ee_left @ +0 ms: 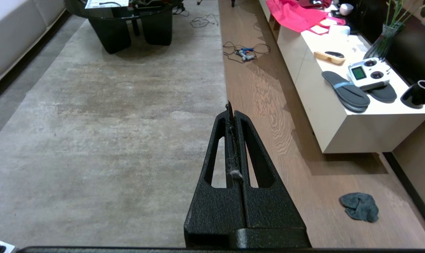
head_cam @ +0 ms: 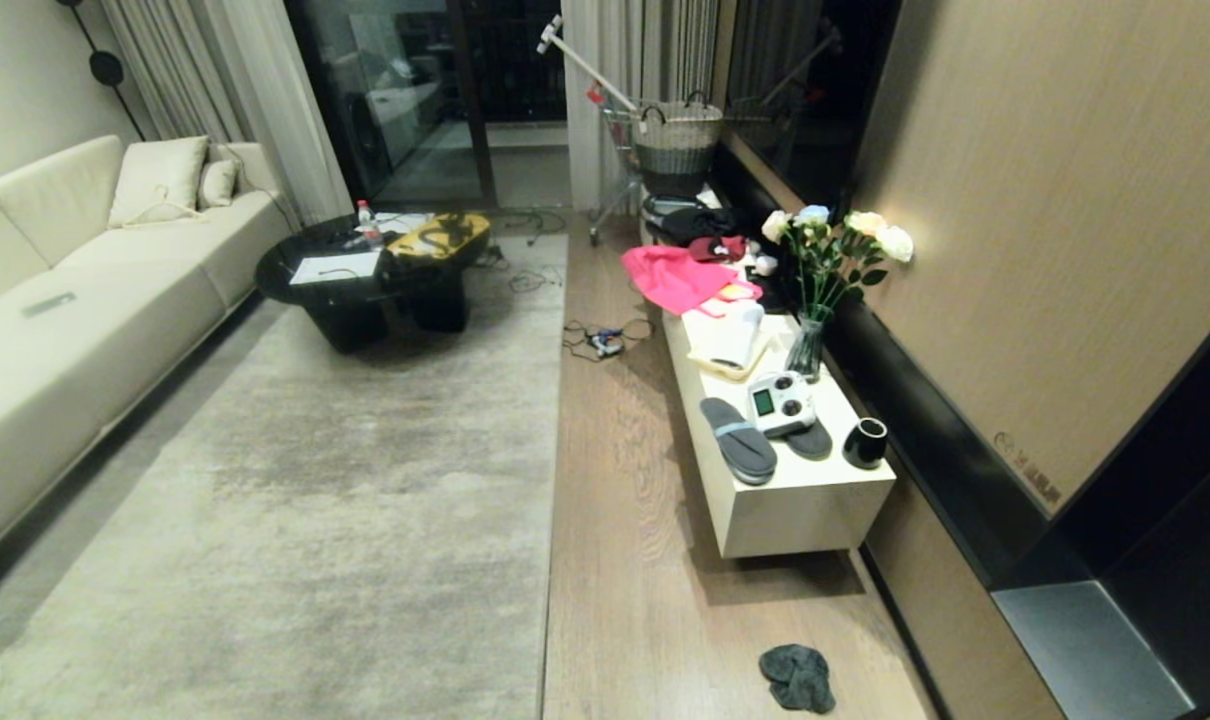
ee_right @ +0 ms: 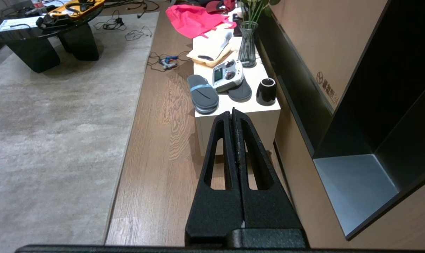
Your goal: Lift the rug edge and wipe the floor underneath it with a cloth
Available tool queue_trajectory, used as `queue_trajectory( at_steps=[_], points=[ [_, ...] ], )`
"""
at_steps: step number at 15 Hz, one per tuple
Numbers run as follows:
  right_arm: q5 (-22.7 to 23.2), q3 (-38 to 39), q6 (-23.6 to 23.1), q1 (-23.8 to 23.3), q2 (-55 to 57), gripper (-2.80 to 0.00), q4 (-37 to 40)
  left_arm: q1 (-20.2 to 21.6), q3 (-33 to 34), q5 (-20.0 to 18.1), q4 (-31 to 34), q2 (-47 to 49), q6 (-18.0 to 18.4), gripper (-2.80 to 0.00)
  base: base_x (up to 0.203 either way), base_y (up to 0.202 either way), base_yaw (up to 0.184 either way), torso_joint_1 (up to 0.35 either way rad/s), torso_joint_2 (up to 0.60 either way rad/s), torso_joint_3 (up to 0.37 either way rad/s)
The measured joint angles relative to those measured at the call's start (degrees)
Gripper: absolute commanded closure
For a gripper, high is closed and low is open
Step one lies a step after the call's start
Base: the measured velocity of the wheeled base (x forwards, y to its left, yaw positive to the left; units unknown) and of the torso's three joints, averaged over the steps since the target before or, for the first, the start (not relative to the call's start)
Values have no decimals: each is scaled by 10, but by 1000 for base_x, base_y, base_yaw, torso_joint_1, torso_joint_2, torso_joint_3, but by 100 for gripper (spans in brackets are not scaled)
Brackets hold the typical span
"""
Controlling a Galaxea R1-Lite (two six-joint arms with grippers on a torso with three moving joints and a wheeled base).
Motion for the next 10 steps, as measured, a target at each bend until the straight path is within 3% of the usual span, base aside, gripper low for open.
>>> queue_trajectory(
  at_steps=[10],
  points=[
    [0,0,-1,0,0,0,0,0,0,0,0,0,0,0,0,0,0,148,-335,-187]
  ],
)
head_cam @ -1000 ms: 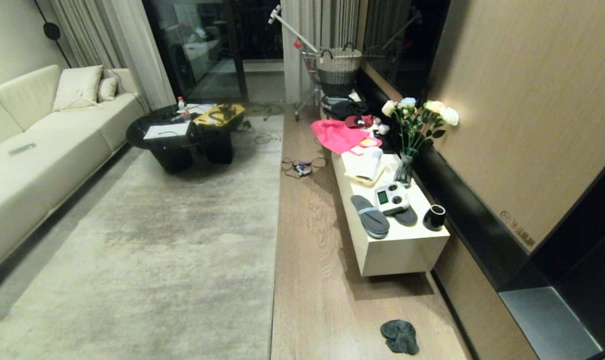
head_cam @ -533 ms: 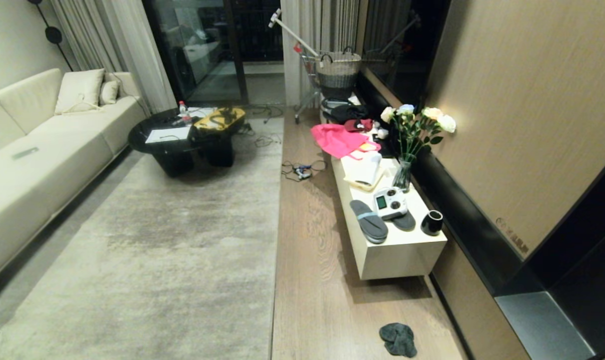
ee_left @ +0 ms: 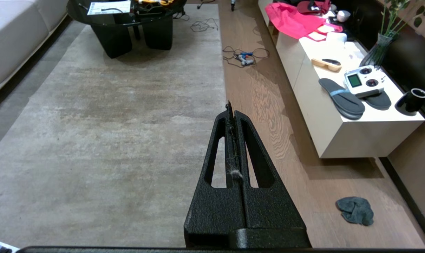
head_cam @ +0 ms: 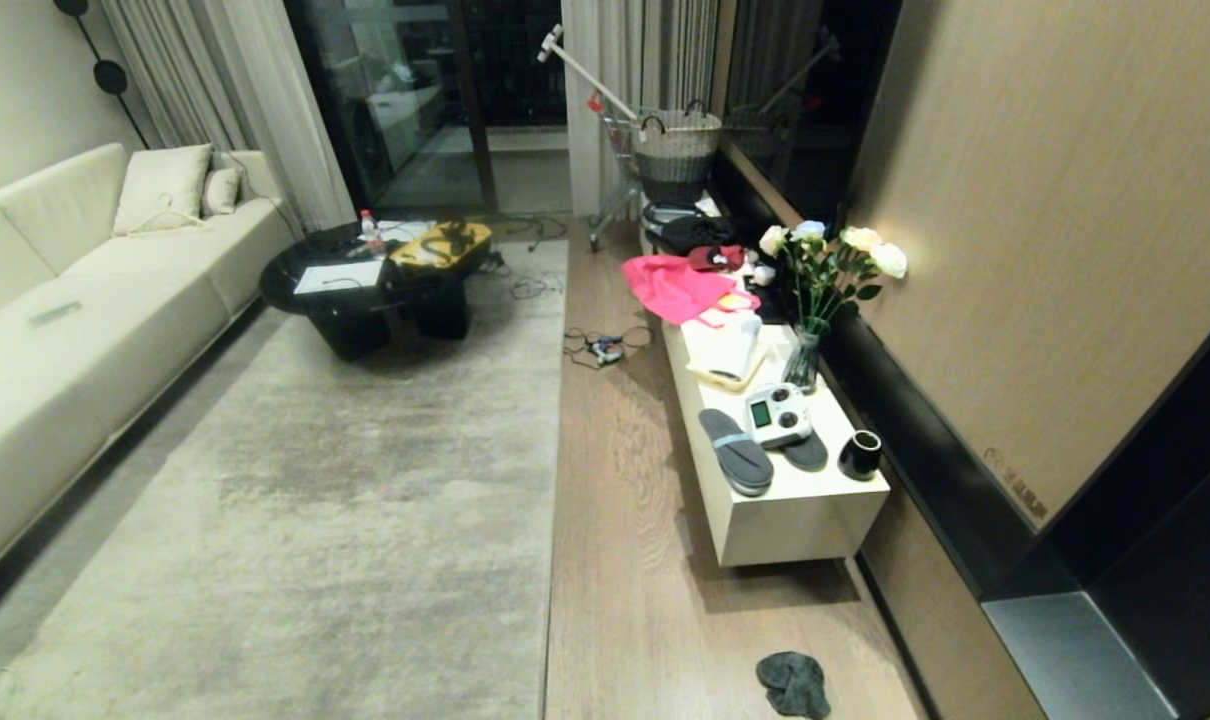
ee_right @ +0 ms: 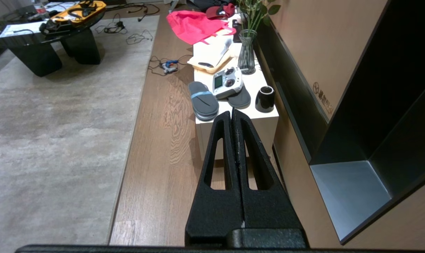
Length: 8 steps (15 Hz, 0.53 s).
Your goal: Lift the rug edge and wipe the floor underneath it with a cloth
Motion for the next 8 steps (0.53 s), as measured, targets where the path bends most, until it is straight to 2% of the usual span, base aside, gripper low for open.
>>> queue_trajectory(
  at_steps=[3,8],
  points=[
    [0,0,0,0,0,0,0,0,0,0,0,0,0,0,0,0,0,92,-220,-114],
    [0,0,-1,0,0,0,0,0,0,0,0,0,0,0,0,0,0,0,0,0]
  ],
)
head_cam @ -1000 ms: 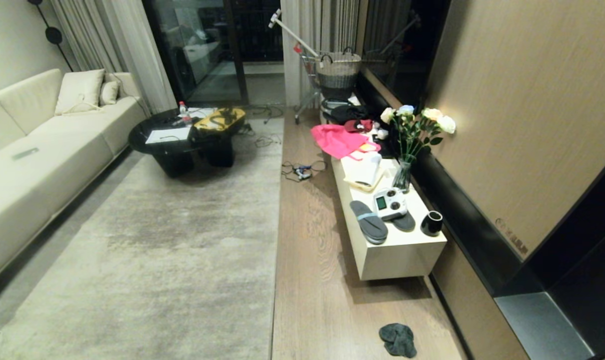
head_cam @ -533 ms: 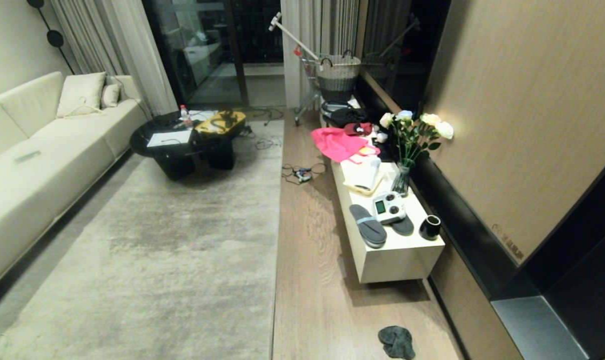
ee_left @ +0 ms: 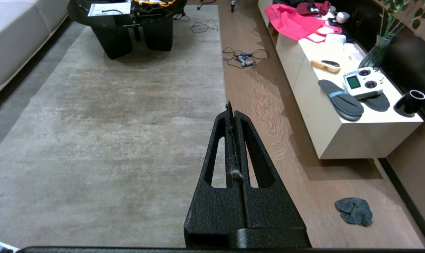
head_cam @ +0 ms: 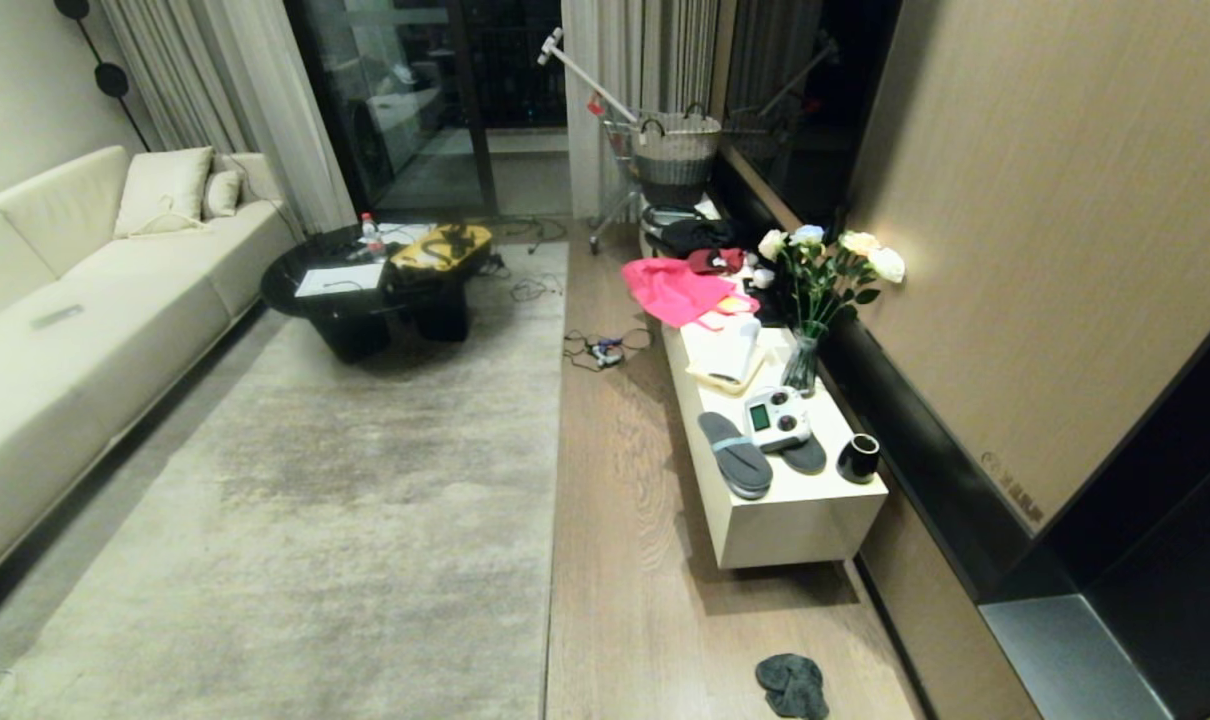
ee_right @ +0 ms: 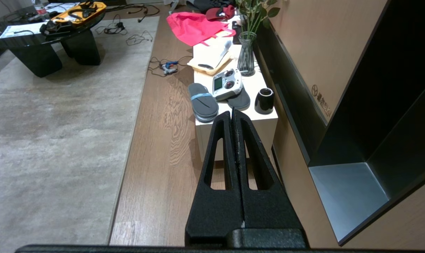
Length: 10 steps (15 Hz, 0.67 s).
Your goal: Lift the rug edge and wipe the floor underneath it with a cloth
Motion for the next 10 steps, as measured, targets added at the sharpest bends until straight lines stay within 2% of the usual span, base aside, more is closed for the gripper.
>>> queue_trajectory(
  at_steps=[10],
  points=[
    [0,0,0,0,0,0,0,0,0,0,0,0,0,0,0,0,0,0,0,0]
  ],
)
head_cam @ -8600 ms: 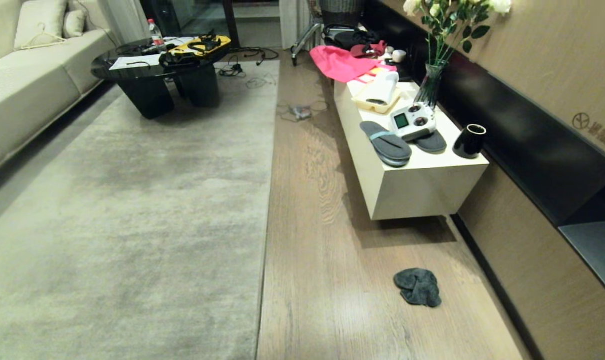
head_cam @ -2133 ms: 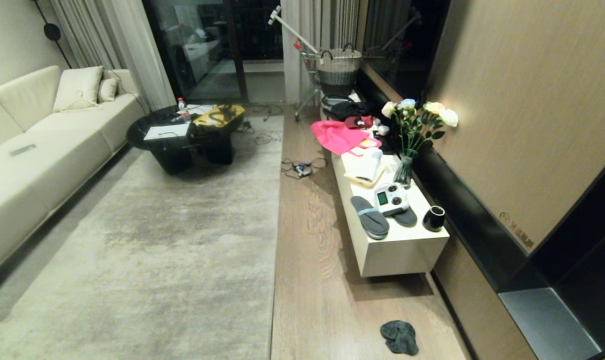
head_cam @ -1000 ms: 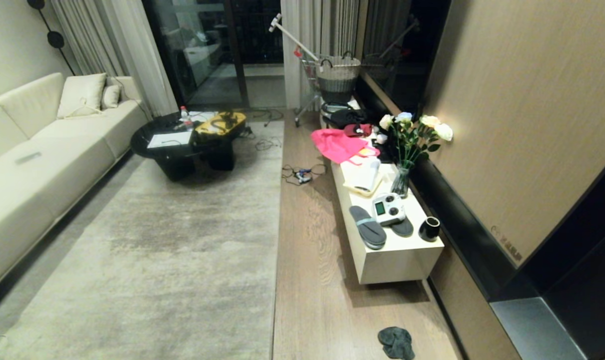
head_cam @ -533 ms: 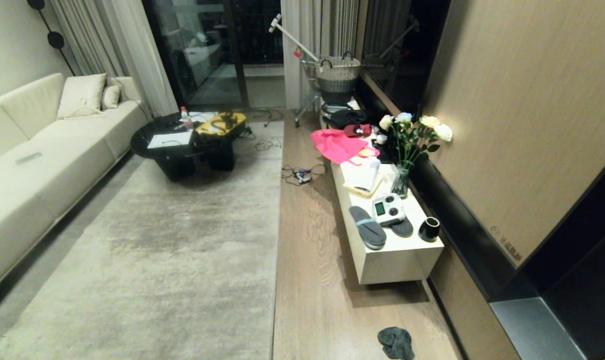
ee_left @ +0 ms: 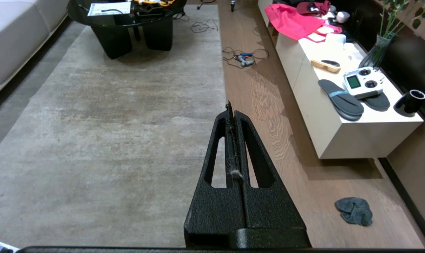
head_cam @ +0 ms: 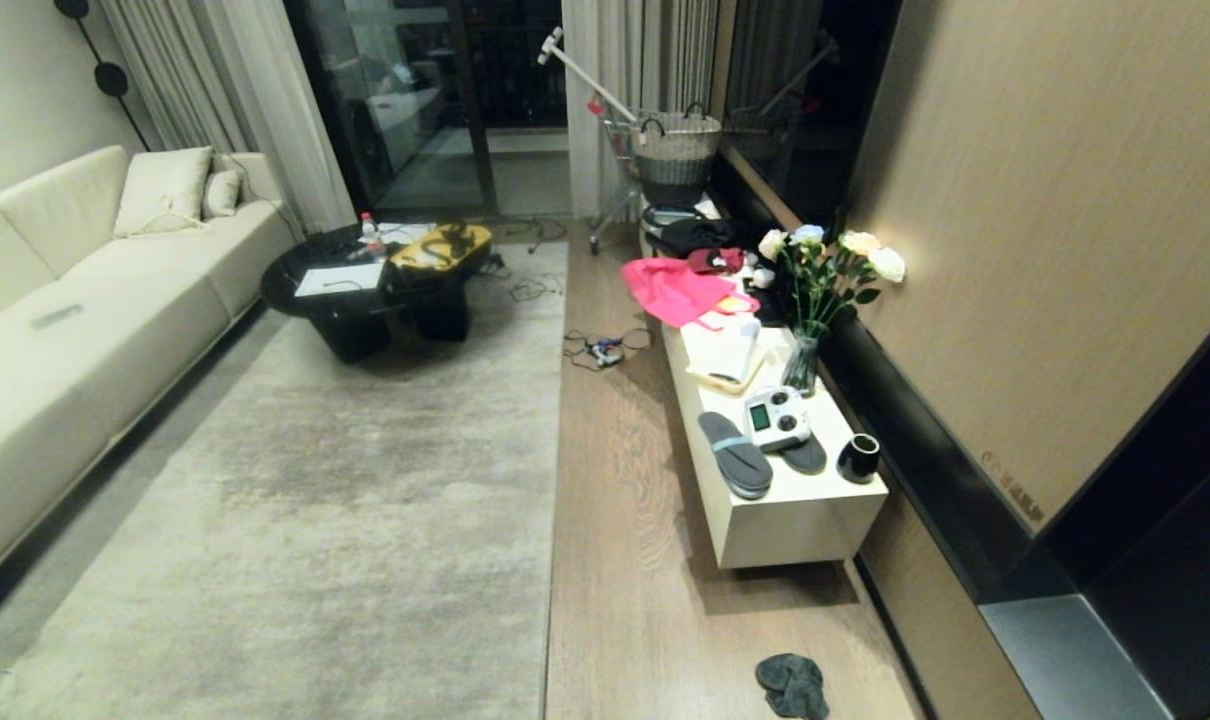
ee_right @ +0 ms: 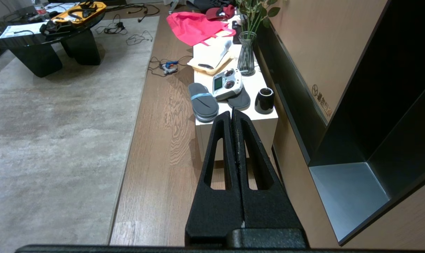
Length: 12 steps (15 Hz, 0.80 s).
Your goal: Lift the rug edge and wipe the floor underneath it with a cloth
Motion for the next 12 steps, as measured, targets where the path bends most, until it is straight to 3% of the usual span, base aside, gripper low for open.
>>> queue_trajectory(
  at_steps=[12],
  points=[
    [0,0,1,0,0,0,0,0,0,0,0,0,0,0,0,0,0,0,0,0]
  ],
)
